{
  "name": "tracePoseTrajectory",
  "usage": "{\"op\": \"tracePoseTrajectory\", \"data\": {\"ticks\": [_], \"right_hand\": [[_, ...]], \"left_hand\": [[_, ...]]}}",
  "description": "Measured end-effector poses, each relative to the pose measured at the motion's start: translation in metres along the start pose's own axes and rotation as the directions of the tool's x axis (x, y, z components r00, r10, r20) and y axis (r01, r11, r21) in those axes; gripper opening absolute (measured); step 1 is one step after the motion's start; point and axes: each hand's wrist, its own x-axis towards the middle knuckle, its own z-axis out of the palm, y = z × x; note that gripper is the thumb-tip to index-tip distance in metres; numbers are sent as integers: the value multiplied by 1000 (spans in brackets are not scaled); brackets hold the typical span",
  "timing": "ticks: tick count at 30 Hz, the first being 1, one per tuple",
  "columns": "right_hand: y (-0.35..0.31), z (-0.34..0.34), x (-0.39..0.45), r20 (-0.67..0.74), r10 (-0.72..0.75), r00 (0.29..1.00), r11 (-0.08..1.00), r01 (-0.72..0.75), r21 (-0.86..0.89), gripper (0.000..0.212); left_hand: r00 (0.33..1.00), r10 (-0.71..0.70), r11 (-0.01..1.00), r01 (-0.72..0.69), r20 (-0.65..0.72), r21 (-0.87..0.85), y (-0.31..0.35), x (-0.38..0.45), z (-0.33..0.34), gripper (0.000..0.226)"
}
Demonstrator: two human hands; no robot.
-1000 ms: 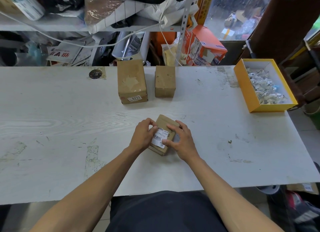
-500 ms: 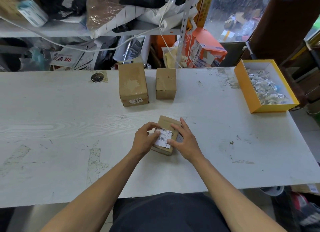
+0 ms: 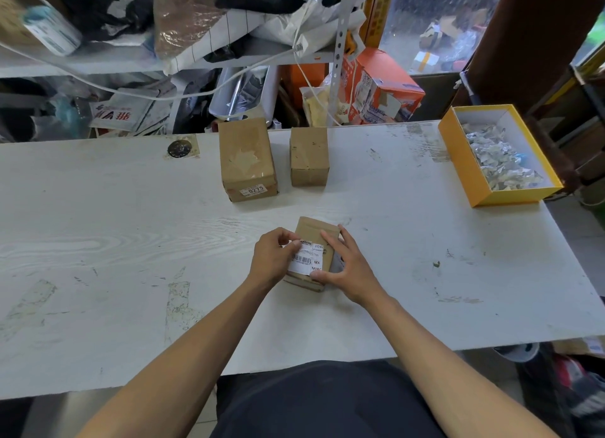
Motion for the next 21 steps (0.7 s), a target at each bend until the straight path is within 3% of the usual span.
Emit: {"op": "tracePoseTrajectory", "data": {"ticks": [6,21], "right_hand": [[2,3,2,20,-3,1000,999,4,-52,103],[10,5,5,-1,-18,1000,999,18,-45,102]], "left_hand": [[1000,-24,1000,24,2,8,3,0,1,18],[998,-56,997,56,-4,43,7,1,3,7]]}}
